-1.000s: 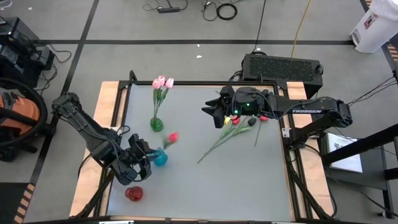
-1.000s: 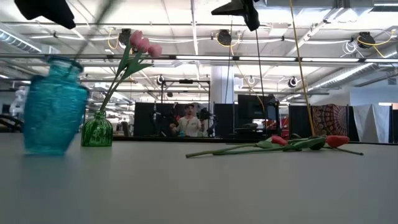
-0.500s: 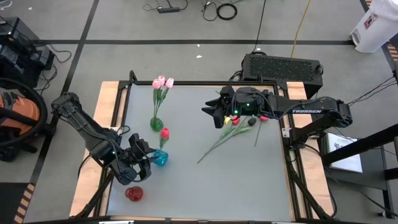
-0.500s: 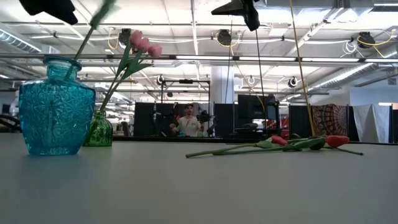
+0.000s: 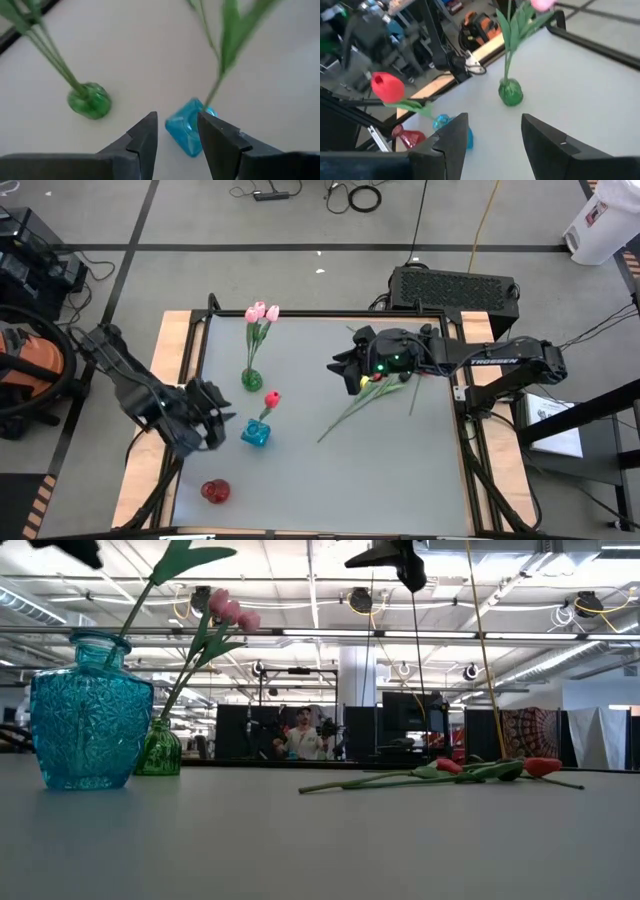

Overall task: Sort flowers into vase by color
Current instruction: Put the left red flower into the blue vase

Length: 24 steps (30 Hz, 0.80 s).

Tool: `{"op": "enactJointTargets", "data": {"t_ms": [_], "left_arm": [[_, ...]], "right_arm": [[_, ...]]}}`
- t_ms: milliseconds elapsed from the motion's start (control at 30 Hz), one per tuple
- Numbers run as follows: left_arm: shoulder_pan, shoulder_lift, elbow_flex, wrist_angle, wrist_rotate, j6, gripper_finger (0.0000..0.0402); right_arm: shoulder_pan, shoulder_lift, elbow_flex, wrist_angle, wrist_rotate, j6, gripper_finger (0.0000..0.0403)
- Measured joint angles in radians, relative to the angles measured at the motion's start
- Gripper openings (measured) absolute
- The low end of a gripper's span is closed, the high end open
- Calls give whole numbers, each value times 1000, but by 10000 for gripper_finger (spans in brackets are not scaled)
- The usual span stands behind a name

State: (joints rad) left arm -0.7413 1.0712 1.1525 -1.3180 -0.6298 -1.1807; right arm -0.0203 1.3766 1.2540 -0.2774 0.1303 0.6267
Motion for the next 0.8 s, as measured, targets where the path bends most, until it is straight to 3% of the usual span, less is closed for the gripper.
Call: {"op": "enactJointTargets", "data": {"t_ms": [233,500,800], "left_arm": [[111,-85,150,-21,-36,145,146],[271,-88,349,79,-163,537,146],[411,-89,442,263,-249,922,146]], "right_arm": [[23,0,0,-78,0,85,176],[37,0,0,-161,1,271,176],[35,16,0,-311,61,586,176]]}}
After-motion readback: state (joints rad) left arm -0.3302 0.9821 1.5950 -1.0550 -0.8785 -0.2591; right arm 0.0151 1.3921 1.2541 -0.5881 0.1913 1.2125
